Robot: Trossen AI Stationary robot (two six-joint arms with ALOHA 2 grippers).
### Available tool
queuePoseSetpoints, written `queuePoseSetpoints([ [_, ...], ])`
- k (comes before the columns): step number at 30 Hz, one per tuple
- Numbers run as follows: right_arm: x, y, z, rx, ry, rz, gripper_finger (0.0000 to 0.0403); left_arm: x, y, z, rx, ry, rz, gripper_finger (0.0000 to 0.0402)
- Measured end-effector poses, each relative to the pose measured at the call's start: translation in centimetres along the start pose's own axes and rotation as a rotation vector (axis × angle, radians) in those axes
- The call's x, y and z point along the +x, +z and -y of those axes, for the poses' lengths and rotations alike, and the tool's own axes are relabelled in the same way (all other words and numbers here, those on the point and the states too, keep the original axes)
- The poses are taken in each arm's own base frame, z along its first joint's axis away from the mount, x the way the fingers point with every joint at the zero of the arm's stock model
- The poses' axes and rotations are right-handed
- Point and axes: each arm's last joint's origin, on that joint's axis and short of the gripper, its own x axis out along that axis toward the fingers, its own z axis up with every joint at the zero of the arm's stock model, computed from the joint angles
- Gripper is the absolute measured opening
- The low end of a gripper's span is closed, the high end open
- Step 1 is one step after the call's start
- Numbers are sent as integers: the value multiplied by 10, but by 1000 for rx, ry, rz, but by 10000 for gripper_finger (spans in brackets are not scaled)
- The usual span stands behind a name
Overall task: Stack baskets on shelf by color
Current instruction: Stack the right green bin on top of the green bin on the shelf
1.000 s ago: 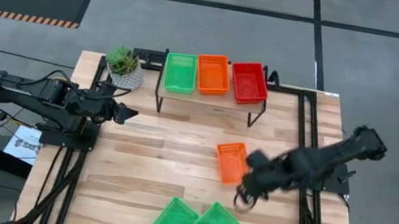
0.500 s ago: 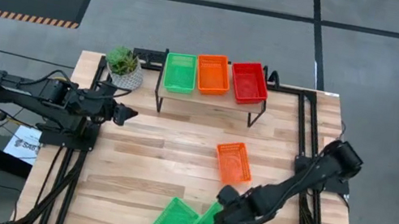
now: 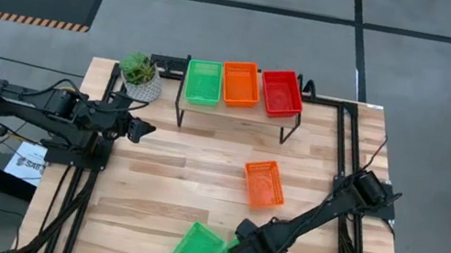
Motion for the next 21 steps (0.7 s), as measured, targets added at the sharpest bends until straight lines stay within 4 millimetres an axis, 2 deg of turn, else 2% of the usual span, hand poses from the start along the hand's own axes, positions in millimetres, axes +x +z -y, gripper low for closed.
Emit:
queuePoseSetpoints([
  [5,-1,1,1,2,-8,7,164,0,0,0,0,0,0,183],
  [10,-13,-1,4,-5,4,11,161,0,0,0,13,3,7,183],
  [15,-7,-1,1,-26,22,-11,151,0,1,0,25,13,27,183],
  [18,0,0,-1,-34,20,-25,121,0,1,0,27,15,31,183],
  [21,1,1,-1,-58,19,-26,70,0,1,0,30,15,30,183],
])
